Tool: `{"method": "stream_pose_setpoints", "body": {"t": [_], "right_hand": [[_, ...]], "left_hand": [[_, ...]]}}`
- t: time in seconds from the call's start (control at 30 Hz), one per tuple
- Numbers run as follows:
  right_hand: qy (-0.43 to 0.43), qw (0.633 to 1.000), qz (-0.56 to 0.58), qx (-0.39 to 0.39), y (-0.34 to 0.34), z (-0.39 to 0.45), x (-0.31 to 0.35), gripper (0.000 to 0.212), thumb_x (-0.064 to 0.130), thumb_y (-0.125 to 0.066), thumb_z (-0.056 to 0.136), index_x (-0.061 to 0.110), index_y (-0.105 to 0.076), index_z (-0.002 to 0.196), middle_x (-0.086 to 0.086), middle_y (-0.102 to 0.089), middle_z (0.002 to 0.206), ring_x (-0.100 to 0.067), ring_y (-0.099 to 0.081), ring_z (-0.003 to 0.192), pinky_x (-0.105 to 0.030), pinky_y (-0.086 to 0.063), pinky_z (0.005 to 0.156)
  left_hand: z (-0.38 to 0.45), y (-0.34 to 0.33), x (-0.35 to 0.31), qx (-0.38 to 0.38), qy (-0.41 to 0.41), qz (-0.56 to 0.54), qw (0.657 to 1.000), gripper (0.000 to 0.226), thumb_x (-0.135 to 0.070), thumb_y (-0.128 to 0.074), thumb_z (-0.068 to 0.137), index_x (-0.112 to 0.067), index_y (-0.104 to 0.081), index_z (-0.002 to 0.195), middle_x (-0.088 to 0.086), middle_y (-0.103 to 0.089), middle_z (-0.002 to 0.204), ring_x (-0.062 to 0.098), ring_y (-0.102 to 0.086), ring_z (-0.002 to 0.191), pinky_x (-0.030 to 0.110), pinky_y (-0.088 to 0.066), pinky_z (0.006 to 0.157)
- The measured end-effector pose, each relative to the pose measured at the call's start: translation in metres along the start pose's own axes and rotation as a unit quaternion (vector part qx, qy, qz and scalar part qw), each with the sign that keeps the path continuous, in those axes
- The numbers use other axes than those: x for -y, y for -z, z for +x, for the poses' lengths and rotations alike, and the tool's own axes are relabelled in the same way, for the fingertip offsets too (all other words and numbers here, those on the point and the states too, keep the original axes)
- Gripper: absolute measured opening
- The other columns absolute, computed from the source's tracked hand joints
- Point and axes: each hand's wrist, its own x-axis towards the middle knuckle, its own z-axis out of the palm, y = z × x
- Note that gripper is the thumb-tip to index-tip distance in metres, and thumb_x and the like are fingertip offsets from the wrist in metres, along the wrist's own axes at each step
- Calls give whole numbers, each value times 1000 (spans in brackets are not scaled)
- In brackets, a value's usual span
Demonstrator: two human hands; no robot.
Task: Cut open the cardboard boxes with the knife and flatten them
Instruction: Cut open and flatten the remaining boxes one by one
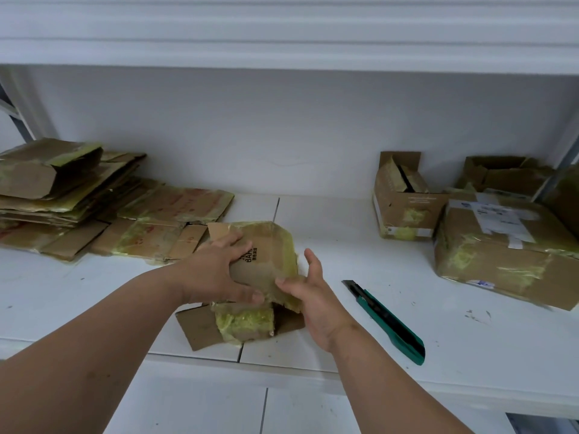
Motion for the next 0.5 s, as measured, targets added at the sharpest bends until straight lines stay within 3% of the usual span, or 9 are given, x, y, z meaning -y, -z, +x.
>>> {"method": "stream_pose_setpoints", "body": {"t": [0.13,0.23,0.33,0.4,0.43,0.5], "right_hand": [[0,1000,11,12,0,-6,0,70,34,-73,68,42,-38,129,6,-65,123,-11,-60,115,-25,-47,94],[24,999,-5,-30,4,-7,0,82,36,-73,67,34,-34,140,9,-66,115,-7,-63,107,-25,-49,91],[27,997,10,-65,11,-10,-3,104,36,-80,69,35,-19,153,11,-71,108,-9,-64,108,-34,-44,106],[27,999,15,-35,11,-15,-3,92,27,-78,78,31,-26,154,8,-76,102,-15,-67,101,-40,-48,100],[32,999,11,-8,10,-17,-2,82,23,-74,81,31,-32,151,4,-75,107,-20,-68,98,-44,-51,95],[27,999,18,25,5,-21,1,82,21,-67,81,37,-30,152,0,-70,122,-27,-66,106,-51,-48,100]], "left_hand": [[-2,1,1,-16,-26,-15,999,123,-77,-70,46,-37,-24,153,-27,0,158,1,-13,141,20,-17,107],[-1,5,1,-15,-51,-30,998,128,-89,-66,35,-40,-35,148,-26,-7,158,-1,-19,139,19,-21,108],[0,9,0,-29,-57,-29,998,88,-61,-78,65,-37,-45,144,-21,-21,157,-2,-27,136,17,-22,105],[1,11,-1,-34,-57,-20,998,70,-43,-78,78,-37,-49,140,-18,-26,155,2,-30,137,17,-23,106],[2,11,-2,-28,-57,-9,998,65,-39,-77,81,-37,-49,139,-17,-27,155,3,-30,138,18,-24,108],[4,11,-5,-16,-47,-1,999,56,-34,-73,85,-39,-52,137,-15,-32,154,6,-35,138,24,-28,113]]}}
